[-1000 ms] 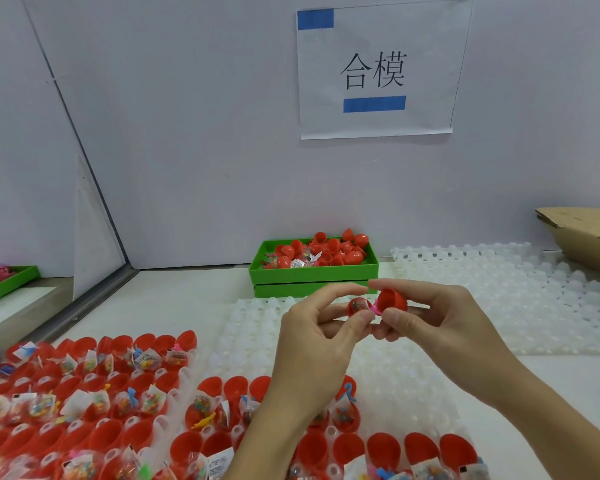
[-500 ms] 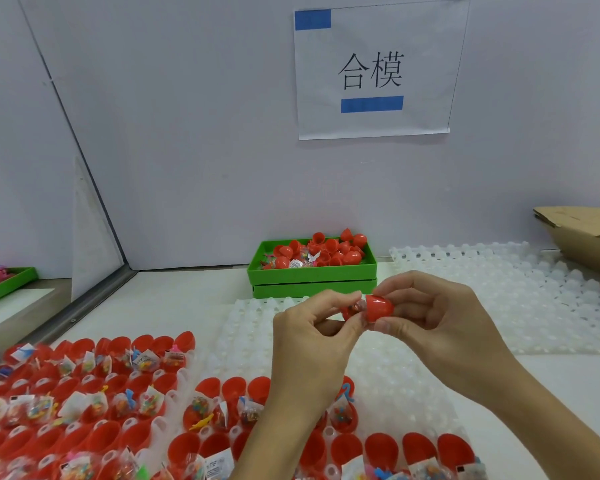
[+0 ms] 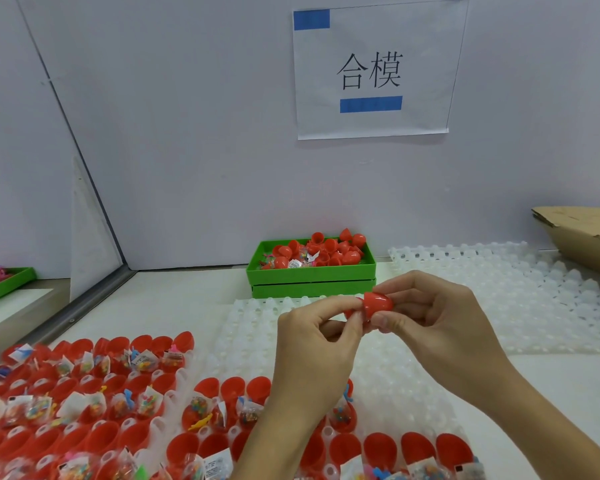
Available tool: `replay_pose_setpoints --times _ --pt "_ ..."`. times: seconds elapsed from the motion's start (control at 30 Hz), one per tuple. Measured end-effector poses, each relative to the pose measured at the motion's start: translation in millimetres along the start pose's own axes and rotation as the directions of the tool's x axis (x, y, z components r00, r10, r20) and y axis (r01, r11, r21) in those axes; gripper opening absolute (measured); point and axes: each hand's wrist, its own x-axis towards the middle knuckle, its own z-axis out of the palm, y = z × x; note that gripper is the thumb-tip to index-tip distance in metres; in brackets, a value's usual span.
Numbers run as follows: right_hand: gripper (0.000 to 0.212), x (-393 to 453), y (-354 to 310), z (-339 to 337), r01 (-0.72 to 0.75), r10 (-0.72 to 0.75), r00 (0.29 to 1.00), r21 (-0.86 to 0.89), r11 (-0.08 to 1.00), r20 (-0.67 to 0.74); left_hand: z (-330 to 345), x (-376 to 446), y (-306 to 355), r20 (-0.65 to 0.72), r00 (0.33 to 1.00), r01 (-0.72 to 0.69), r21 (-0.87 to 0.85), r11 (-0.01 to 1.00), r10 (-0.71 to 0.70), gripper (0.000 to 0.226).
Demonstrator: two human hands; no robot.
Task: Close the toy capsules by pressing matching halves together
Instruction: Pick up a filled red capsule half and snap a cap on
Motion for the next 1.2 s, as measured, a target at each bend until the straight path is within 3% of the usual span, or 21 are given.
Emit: replay_pose_setpoints --times 0.17,0.37,0.47,0.67,0.8,1.0,1.2 --pt "0.024 1 0 0 0.002 -0.001 0.999 0.035 0.999 -0.039 -2 -1 4 0.061 0.998 -0.024 0.011 1.0 0.023 0.03" --pt "0.022 1 0 -1 -0.032 0.033 0.999 0.055 0.998 -0.016 -3 1 7 0.0 0.999 0.036 -0.025 0.999 -0.036 0.043" --pt "0.022 1 -1 -2 -0.036 0.035 0.999 0.067 0.997 0.021 -5 3 7 -0.006 0.998 0.066 -0.058 0.996 -0.066 0.037" --pt "0.028 0 -7 -5 -0.035 0.028 0.998 0.106 0.994 0.06 -7 5 9 0.087 0.993 0.093 -0.179 0.979 -0.078 0.027" --pt "0.027 1 -8 -5 -0.028 0.025 0.999 0.092 0.995 0.034 -9 4 9 0.179 0.981 0.113 -0.197 0.974 -0.078 0.039" --pt "0.027 1 -10 -7 -0.067 0.059 0.996 0.136 0.988 0.06 -9 5 8 0.125 0.99 0.088 -0.195 0.977 -0.064 0.029" --pt "0.027 2 -11 -7 -0.072 0.067 0.996 0.085 0.994 0.066 -8 4 9 0.118 0.991 0.082 -0.17 0.982 -0.062 0.038"
